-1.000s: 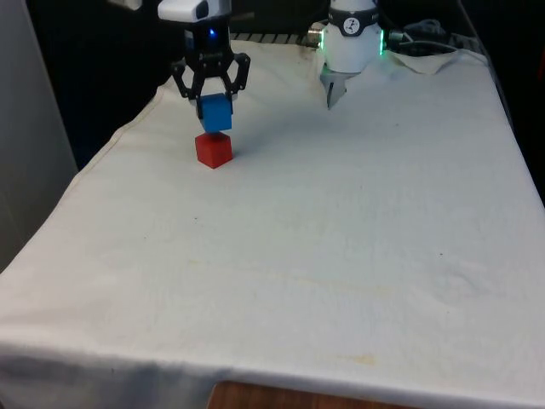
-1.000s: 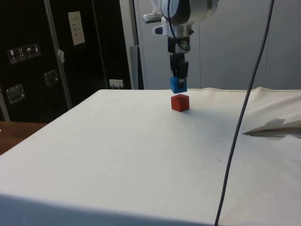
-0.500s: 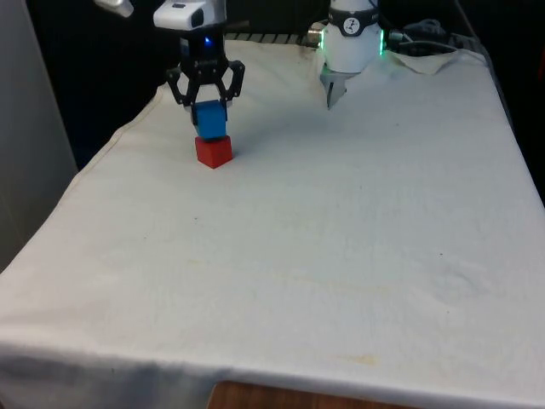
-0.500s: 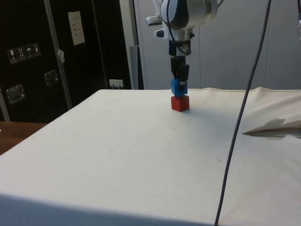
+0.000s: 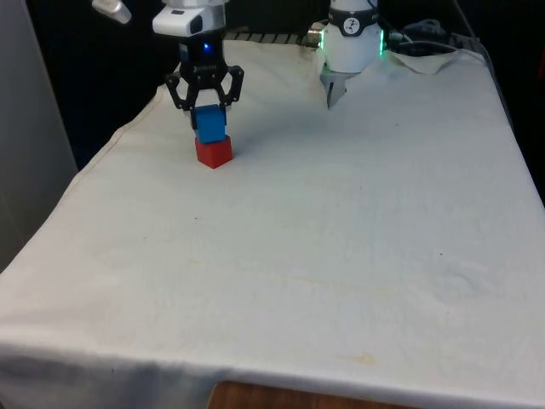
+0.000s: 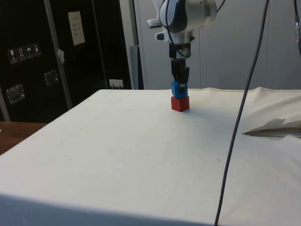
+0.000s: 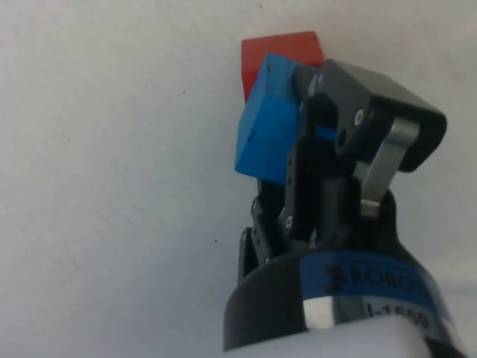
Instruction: Stack the two cubes.
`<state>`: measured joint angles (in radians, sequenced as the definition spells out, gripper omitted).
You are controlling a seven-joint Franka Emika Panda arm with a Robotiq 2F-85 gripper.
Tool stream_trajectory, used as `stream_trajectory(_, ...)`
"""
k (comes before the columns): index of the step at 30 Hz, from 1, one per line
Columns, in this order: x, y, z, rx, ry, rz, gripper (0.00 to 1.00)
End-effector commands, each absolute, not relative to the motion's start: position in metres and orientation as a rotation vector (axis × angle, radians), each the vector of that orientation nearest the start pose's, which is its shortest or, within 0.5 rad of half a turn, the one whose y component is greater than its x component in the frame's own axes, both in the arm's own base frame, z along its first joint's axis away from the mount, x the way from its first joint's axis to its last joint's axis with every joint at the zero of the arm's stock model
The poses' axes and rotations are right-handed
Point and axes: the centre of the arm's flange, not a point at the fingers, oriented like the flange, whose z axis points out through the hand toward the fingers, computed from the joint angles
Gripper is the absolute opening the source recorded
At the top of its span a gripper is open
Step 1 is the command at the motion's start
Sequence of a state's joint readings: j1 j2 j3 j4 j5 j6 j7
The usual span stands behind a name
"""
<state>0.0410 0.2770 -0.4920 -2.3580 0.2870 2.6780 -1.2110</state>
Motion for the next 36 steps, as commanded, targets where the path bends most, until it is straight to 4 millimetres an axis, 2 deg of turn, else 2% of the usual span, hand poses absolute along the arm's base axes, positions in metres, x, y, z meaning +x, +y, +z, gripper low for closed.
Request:
stream_trajectory(1, 0.462, -0.237, 0.235, -3.091, -0.838, -0.128, 0.00)
stream_trajectory(5, 0.462, -0.237, 0.234, -3.090, -0.838, -0.123, 0.03)
stream_trajectory(6, 0.462, -0.237, 0.234, -3.090, -0.838, -0.122, 0.08)
stream_trajectory(8, 0.461, -0.238, 0.233, -3.087, -0.837, -0.107, 0.25)
stream_trajectory(9, 0.462, -0.237, 0.234, -3.090, -0.839, -0.121, 0.25)
stream_trajectory(10, 0.462, -0.237, 0.234, -3.089, -0.840, -0.121, 0.45)
stream_trajectory(13, 0.462, -0.238, 0.234, -3.090, -0.837, -0.120, 0.74)
stream_trajectory(14, 0.462, -0.238, 0.234, -3.090, -0.837, -0.120, 0.89)
stream_trajectory(15, 0.462, -0.238, 0.234, -3.090, -0.837, -0.120, 0.97)
stream_trajectory(22, 0.462, -0.238, 0.234, -3.089, -0.836, -0.119, 1.00)
stream_trajectory(25, 0.462, -0.239, 0.242, -3.087, -0.837, -0.128, 1.00)
stream_trajectory(26, 0.463, -0.239, 0.236, -3.090, -0.838, -0.119, 1.00)
stream_trajectory(27, 0.463, -0.240, 0.248, -3.085, -0.838, -0.140, 1.00)
stream_trajectory(36, 0.463, -0.241, 0.274, -3.072, -0.833, -0.184, 1.00)
